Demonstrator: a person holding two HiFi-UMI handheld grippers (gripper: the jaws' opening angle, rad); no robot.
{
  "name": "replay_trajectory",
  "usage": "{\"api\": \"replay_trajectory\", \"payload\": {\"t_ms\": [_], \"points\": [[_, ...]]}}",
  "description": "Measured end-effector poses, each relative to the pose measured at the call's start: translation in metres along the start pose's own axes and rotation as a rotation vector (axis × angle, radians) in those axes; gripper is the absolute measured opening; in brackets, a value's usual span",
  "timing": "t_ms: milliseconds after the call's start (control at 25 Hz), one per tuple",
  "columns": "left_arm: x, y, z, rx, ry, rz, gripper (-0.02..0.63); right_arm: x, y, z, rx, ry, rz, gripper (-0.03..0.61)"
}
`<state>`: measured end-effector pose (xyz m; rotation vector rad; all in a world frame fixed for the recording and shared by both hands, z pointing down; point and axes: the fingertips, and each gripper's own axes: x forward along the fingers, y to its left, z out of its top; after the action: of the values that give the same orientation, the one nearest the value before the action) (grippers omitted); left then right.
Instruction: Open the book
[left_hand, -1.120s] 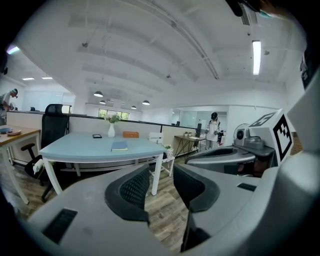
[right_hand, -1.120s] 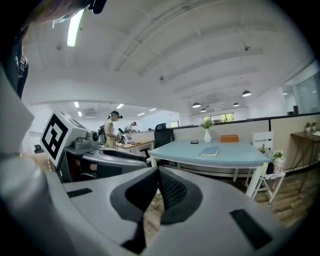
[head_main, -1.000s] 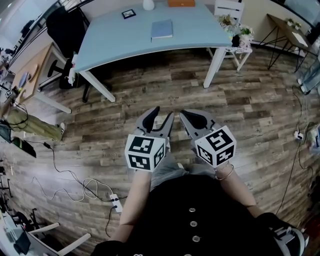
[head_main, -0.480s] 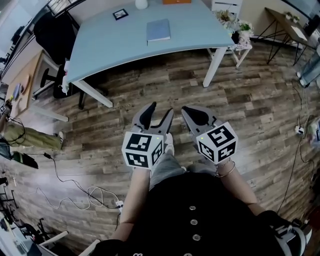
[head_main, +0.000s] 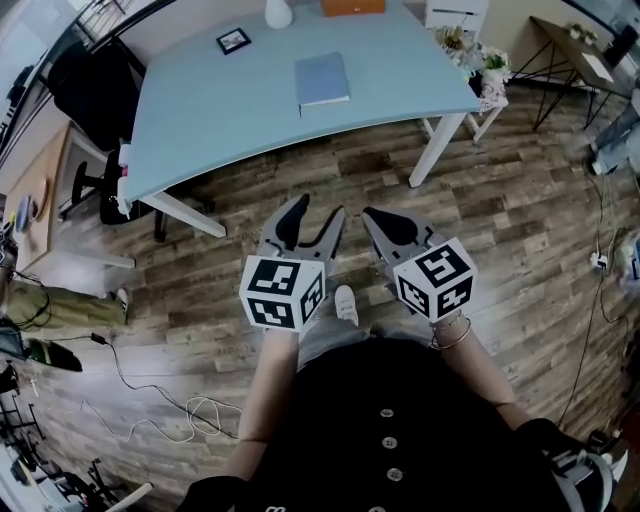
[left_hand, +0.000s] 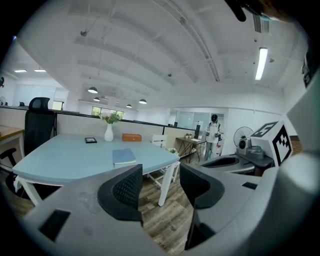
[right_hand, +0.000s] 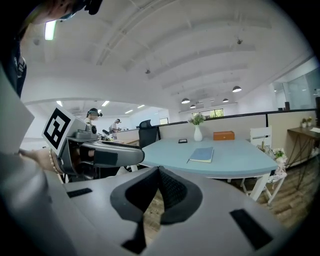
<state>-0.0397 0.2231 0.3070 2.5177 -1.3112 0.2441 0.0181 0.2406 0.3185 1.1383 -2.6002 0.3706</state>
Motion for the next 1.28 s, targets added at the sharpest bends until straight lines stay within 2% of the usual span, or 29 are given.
{"api": "replay_trajectory", "payload": {"t_ms": [280,640,1280], "points": [[0.034,0.033,0.017,0.033,0.01,-0.062,0.213,0.04,-0.028,0.026,0.014,-0.025,-0.058,0.002],[0.049,0.051,0.018,0.026,0.029,-0.095,0.213,0.057,-0.043,0.03,0.023,0.005,-0.09,0.002],[0.102,0.083,0.025,0.04,0.056,-0.081,0.213,0.1,-0.096,0.045,0.033,-0.007,-0.077,0.002]]}}
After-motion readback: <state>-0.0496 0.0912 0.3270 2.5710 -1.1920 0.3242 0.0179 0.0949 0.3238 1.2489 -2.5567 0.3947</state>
